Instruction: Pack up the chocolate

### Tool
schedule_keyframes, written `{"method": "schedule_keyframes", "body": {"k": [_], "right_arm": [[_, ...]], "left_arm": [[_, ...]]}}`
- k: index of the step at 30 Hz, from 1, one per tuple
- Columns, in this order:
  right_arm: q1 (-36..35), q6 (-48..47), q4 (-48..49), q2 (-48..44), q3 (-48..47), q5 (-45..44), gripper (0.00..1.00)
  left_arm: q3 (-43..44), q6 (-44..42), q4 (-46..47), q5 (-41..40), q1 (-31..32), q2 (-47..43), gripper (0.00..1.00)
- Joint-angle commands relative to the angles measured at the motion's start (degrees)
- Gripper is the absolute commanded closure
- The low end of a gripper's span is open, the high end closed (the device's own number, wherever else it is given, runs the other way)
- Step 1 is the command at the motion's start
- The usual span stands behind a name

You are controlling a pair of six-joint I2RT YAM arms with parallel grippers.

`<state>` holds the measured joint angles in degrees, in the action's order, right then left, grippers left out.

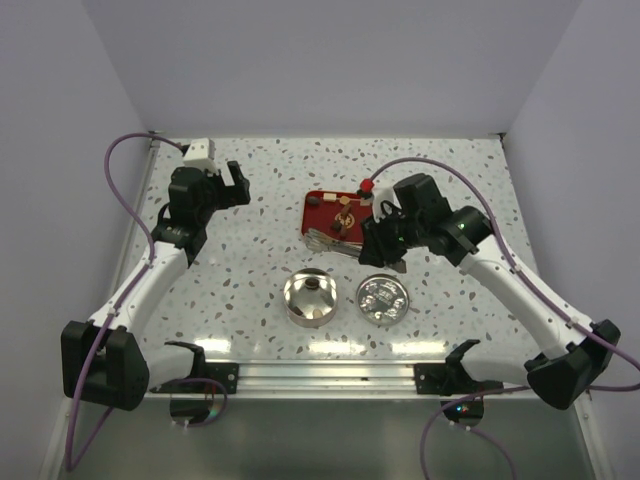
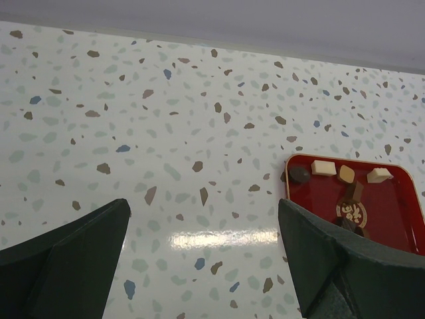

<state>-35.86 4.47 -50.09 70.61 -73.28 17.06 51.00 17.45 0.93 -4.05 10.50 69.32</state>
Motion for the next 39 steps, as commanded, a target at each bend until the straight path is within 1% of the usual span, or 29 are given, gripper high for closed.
{"method": "schedule_keyframes", "body": {"k": [1, 11, 14, 20, 22, 23, 26, 32, 39], "right_arm": [[-0.4, 0.4, -2.7, -2.8, 0.1, 5.5, 0.75], [-3.2, -1.1, -5.1, -2.9, 3.2, 9.0, 0.74], [-3.5, -1.7, -5.6, -2.6, 3.0, 8.4, 0.71], [-3.5, -1.2, -3.6, -2.2, 3.0, 8.2, 0.6], [-3.5, -1.2, -3.3, -1.9, 3.0, 8.3, 0.59], [-3.6, -1.2, -3.3, -1.9, 3.0, 8.3, 0.57], [-3.6, -1.3, -3.4, -1.8, 2.7, 7.9, 0.57], [-3.6, -0.8, -3.2, -1.9, 2.4, 4.9, 0.6], [-3.4, 0.8, 2.1, 0.2, 1.5, 1.5, 0.61]], "left_arm": [[1.1, 0.7, 0.5, 0.3, -0.3, -0.2, 0.0], [1.5, 0.7, 0.0, 0.5, -0.3, -0.2, 0.0], [1.5, 0.7, 0.0, 0.5, -0.3, -0.2, 0.0], [1.6, 0.6, -0.1, 0.5, -0.3, -0.1, 0.0], [1.7, 0.6, -0.3, 0.5, -0.3, -0.1, 0.0], [1.8, 0.6, -0.3, 0.5, -0.4, -0.1, 0.0], [1.6, 0.5, -0.3, 0.5, -0.3, -0.1, 0.0], [1.6, 0.5, -0.3, 0.5, -0.3, -0.1, 0.0], [1.7, 0.6, -0.4, 0.6, -0.3, -0.2, 0.0]]}}
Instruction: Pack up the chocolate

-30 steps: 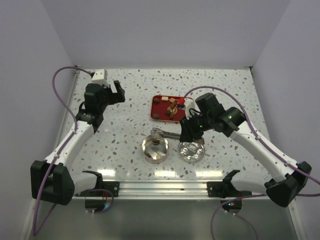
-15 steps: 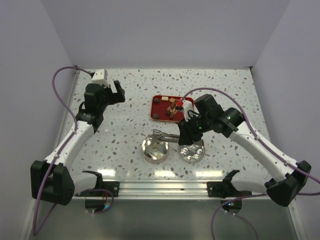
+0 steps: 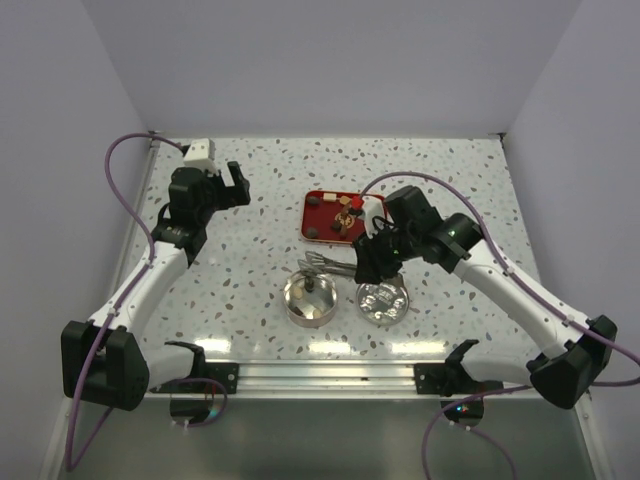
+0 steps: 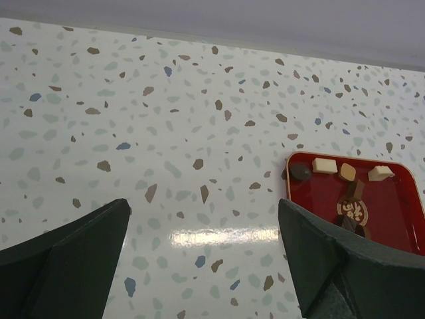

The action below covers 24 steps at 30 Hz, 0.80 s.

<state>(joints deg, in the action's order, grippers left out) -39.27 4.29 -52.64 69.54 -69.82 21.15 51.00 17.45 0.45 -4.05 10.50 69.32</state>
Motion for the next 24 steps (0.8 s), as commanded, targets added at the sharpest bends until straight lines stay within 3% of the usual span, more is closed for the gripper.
{"method": "schedule_keyframes", "body": {"k": [1, 14, 24], "right_arm": [[0.0, 1.1, 5.4, 1.6, -2.3, -3.5, 0.61], [8.9, 1.2, 15.6, 12.0, -4.3, -4.0, 0.61], [12.0, 1.9, 15.6, 17.6, -6.9, -12.9, 0.61]], "left_arm": [[1.6, 0.7, 0.1, 0.6, -0.3, -0.2, 0.0], [1.6, 0.7, 0.3, 0.7, -0.3, -0.5, 0.0], [1.5, 0.7, 0.5, 0.9, -0.3, -0.1, 0.0]]}}
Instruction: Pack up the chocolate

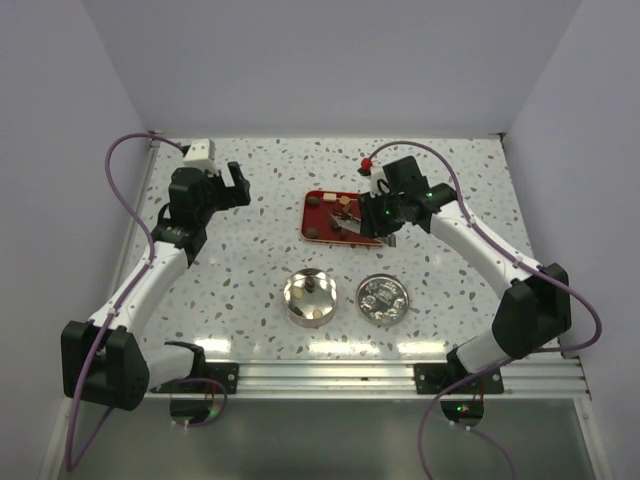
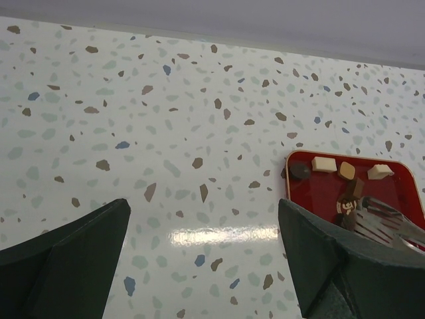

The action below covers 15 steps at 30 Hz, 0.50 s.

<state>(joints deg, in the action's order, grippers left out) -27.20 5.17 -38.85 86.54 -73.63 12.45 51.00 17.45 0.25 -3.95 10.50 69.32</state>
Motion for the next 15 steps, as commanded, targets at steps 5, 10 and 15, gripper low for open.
{"method": "schedule_keyframes", "body": {"k": [5, 10, 15], "right_arm": [[0.0, 2.4, 0.6, 0.5, -3.5, -9.6, 0.61], [0.1, 3.3, -0.2, -1.2, -3.9, -12.1, 0.6], [0.1, 4.2, -0.9, -0.4, -4.1, -12.4, 0.6]], "left_arm": [[1.5, 0.7, 0.8, 0.8, -0.3, 0.1, 0.0], [1.3, 0.9, 1.1, 1.2, -0.3, 0.5, 0.0], [1.1, 1.0, 1.2, 1.2, -0.3, 0.5, 0.0]]}}
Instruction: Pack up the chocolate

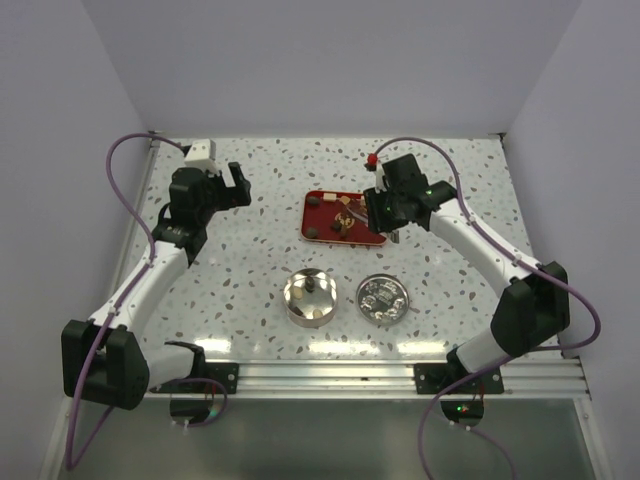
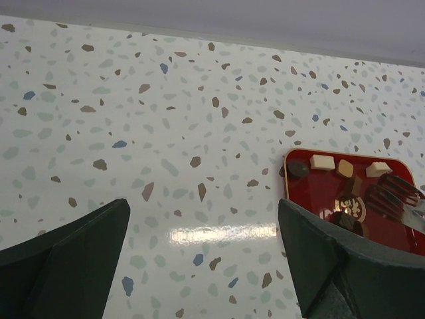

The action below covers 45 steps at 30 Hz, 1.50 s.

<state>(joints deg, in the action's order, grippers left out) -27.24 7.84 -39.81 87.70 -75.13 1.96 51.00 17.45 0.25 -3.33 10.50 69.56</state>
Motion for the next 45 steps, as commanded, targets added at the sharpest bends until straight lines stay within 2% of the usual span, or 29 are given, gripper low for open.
{"method": "schedule_keyframes", "body": {"k": [1, 24, 32, 45], "right_arm": [[0.3, 2.1, 0.1, -1.0, -2.6, -1.9, 0.6], [0.2, 7.7, 4.9, 4.8, -2.1, 1.6, 0.6], [0.2, 8.6, 4.2, 6.4, -3.0, -1.9, 0.6], [-0.5, 10.1, 6.5, 8.4, -3.9, -0.9, 0.61]], "left_arm": [[1.1, 0.9, 1.2, 0.6, -0.3, 0.2, 0.0], [0.8, 0.9, 1.3, 0.3, -0.3, -0.3, 0.0], [0.6, 0.9, 1.3, 0.2, -0.3, -0.3, 0.0], [0.5, 1.0, 1.6, 0.3, -0.3, 0.1, 0.0]]}}
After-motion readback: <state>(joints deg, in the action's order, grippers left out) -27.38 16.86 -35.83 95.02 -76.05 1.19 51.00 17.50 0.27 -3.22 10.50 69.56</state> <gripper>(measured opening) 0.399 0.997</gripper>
